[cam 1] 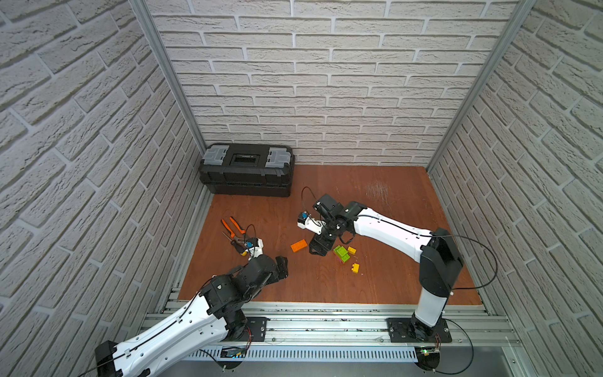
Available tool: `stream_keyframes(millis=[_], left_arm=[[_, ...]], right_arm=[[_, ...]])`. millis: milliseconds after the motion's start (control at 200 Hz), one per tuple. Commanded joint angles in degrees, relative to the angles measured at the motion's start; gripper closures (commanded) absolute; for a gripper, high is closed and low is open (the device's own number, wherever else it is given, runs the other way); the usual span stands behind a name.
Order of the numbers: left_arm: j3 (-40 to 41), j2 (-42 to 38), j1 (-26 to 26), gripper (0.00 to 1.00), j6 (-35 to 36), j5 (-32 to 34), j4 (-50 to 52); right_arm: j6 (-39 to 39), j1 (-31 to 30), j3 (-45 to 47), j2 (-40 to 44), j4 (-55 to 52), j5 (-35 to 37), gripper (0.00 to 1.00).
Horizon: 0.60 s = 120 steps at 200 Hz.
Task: Assemble a carrot with lego
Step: Pick up the lego brick from the center of the board.
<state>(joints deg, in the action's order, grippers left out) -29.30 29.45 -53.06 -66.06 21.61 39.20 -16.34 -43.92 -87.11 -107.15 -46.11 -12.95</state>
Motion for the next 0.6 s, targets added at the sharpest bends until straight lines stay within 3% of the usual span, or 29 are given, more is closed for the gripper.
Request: stream_keyframes(millis=[0, 245, 595], left_arm=[[-0.36, -7.00, -0.29, 0.02, 1.09, 3.36, 1.69], [1.55, -18.41, -0.27, 0.02, -0.47, 5.46, 6.32], [-0.89, -11.36, -0.28, 0.02, 1.19, 5.12, 6.54]], right_arm=[[-13.04, -0.57, -4.24, -2.30, -0.39, -1.61, 0.14], [-23.57, -2.78, -11.29, -10.70, -2.63, -0.07, 0.11], [-25.91, -4.67, -20.00, -21.25, -5.41, 5.80, 0.18]])
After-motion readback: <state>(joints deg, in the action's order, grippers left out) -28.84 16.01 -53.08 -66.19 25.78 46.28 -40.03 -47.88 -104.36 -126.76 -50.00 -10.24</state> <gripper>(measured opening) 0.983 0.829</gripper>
